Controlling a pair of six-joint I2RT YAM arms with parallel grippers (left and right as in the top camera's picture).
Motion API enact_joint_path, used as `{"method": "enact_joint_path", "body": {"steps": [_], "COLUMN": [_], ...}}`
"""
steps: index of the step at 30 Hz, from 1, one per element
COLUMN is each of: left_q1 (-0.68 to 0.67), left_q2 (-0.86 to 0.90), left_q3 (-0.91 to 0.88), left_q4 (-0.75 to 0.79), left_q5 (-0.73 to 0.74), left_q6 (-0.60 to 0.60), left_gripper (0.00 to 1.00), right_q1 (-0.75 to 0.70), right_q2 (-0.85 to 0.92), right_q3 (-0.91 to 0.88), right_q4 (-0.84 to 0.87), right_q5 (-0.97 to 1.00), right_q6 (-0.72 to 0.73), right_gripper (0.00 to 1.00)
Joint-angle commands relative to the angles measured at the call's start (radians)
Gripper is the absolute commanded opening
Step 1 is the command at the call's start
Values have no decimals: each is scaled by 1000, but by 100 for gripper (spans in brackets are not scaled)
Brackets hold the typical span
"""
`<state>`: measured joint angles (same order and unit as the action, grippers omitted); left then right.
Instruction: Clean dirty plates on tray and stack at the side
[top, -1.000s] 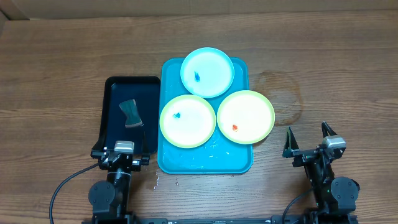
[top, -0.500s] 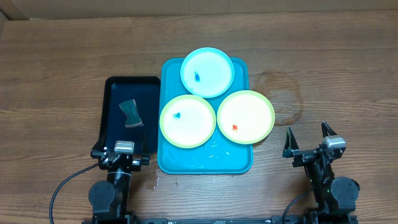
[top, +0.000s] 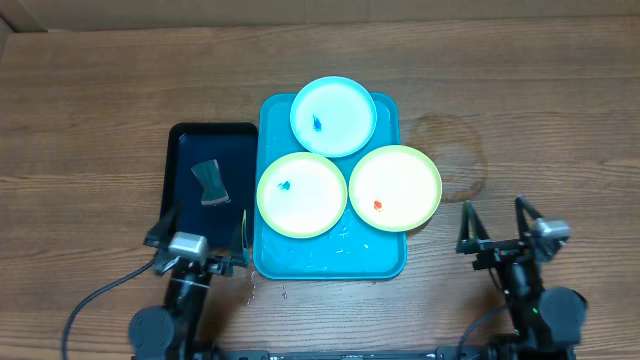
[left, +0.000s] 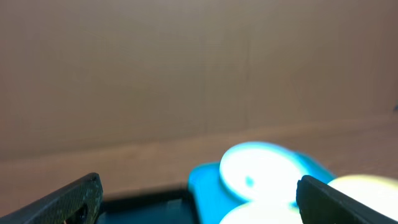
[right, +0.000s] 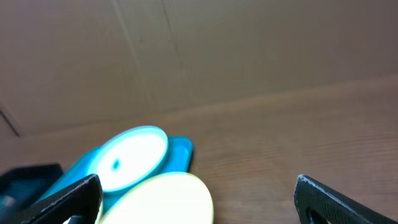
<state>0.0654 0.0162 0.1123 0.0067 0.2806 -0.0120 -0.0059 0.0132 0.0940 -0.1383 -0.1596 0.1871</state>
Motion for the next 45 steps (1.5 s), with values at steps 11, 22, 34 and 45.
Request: {"method": "enact_joint_path", "body": {"steps": [11,22,34,45], "left_q1": [3,3,3,-9], "left_q2": [522,1275,1641,1611], "left_q3": [1023,2064,2327,2114], "left_q4": [-538,-1266,-1466,-1696], "left_q5": [32,215,367,153], "left_q6": [-56,-54,-55,-108], "left_gripper": [100,100,97,4], "right_q1": [-2,-2,0,265], "right_q2": [482,1197,1569,1576], "right_q3": [958,1826,2060,1957], "right_q4": [-472,-1233,-1426,-1490], "right_q5": [-22,-45,-527,-218], "right_q6": [-39,-38,-30,60], "right_gripper": [100,100,63,51]}}
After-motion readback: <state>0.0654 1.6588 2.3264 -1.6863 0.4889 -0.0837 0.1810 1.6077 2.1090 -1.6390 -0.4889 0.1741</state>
